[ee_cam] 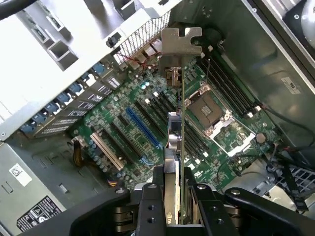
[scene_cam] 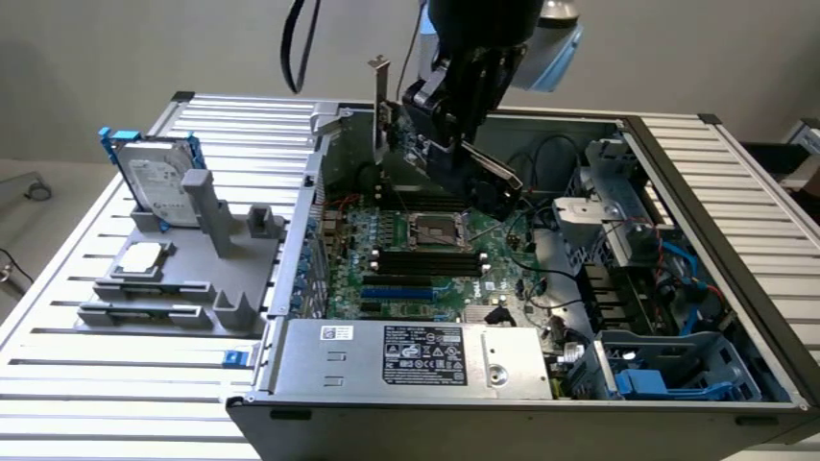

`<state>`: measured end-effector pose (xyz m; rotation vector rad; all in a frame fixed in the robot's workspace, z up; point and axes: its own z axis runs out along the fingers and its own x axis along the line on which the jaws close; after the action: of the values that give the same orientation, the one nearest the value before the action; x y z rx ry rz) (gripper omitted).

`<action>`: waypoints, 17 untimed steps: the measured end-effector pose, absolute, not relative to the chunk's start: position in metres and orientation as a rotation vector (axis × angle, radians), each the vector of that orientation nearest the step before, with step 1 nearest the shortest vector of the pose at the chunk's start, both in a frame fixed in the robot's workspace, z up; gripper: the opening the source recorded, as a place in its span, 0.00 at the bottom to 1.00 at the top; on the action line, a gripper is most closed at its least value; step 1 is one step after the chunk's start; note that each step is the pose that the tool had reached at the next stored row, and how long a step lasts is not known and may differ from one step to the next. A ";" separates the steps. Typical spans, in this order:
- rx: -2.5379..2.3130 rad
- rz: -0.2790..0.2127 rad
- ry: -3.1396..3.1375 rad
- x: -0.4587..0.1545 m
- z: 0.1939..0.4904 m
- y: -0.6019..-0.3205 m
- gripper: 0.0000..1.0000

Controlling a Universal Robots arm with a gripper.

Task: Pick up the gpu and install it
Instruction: 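Insert the gpu into the slot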

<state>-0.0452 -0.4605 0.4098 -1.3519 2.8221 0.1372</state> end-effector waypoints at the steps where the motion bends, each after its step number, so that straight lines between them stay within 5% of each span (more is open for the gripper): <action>1: -1.378 0.137 2.811 -0.045 0.409 -0.461 0.27; 17: -1.778 0.138 2.592 -0.045 0.390 -0.461 0.27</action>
<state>-0.0452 -0.4605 0.3901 -1.7778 2.5917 0.1383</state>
